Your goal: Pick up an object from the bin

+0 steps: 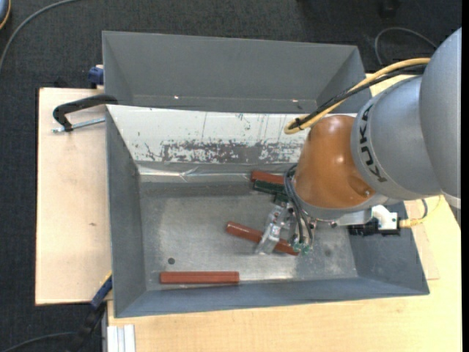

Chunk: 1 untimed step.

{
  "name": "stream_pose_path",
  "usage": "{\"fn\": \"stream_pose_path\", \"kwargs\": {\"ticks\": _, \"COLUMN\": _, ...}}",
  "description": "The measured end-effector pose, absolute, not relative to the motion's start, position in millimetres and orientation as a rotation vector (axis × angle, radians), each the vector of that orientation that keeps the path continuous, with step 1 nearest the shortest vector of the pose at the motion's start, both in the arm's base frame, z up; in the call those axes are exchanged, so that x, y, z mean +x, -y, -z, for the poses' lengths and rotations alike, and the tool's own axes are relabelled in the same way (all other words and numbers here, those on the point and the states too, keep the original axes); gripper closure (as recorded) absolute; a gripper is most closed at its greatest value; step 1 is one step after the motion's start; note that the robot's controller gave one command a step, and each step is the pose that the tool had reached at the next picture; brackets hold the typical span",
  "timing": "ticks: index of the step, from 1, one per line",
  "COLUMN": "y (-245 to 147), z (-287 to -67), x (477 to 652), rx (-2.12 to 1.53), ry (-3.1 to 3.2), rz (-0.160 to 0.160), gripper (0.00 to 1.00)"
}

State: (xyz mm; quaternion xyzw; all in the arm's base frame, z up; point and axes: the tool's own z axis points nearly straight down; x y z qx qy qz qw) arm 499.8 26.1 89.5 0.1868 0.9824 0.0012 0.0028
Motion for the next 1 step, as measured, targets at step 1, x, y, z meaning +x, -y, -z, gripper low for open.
{"fn": "stream_pose_path", "kwargs": {"ticks": 1, "y": -27.0, "z": -169.1, "x": 502.1, "rx": 0.581, "ry": -3.075, "rz": -0.006, "gripper": 1.00}}
